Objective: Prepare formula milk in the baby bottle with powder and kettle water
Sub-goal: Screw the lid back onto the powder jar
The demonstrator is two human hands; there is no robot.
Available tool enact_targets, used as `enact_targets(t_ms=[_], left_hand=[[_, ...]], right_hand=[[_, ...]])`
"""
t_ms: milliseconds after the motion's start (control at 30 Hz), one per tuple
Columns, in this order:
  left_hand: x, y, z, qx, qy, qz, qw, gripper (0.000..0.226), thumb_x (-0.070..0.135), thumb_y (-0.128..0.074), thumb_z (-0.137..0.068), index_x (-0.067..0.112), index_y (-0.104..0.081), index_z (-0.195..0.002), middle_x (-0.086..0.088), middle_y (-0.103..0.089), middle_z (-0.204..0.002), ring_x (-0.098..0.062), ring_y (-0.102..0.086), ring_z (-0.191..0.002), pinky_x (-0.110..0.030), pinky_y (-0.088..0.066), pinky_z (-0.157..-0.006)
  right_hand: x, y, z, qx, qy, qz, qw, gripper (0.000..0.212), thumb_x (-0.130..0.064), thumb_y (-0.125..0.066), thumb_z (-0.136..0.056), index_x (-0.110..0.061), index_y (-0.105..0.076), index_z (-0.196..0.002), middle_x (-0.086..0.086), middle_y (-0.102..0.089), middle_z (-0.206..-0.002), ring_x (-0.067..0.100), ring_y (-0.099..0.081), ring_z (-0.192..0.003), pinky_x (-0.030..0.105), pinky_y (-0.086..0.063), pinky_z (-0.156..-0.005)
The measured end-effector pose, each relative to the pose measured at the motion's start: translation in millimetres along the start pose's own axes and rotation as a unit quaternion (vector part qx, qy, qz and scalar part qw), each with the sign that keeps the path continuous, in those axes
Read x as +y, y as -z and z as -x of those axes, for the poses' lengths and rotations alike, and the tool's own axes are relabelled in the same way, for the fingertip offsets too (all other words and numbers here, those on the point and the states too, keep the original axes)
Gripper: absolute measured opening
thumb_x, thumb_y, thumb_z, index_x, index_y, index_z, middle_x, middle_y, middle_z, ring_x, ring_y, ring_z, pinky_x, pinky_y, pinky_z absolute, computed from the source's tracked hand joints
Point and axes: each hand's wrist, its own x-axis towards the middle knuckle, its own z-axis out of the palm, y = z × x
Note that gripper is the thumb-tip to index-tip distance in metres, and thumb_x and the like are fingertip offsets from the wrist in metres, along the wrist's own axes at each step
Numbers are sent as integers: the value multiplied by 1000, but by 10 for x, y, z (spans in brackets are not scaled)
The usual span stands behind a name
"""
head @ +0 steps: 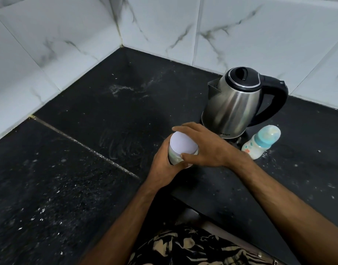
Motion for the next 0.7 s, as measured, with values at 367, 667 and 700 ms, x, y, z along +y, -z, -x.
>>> enact_targets(t_ms=[367, 667, 700], left_hand=[[5, 8, 11, 10, -9, 1, 1000, 84, 16, -86, -73, 39, -36, -136, 20, -52, -132, 19, -48, -115, -6, -42, -95], [-24, 15, 4, 11, -18, -3, 1000, 85, 11, -86, -71, 38, -36, -134, 24, -50, -129, 25, -45, -112, 0, -39, -89], [-29, 14, 1, 11, -15, -5, 1000, 84, 13, -86, -71, 40, -36, -133, 25, -50, -127, 27, -45, -110, 1, -39, -88]], right_hand=[[-25, -8, 17, -6, -38, 9, 999, 88, -49, -75, -76, -33, -30, -149, -5, -40, -145, 17, -42, -129, 34, -43, -103], [-57, -6, 41, -35, -26, -43, 998, 93, -41, -78, -77, -36, -23, -152, -5, -33, -152, 18, -36, -136, 34, -39, -109], [-66, -14, 37, -18, -40, -35, 998, 91, -41, -78, -77, -35, -25, -151, -5, -36, -150, 18, -39, -133, 34, -40, -107]])
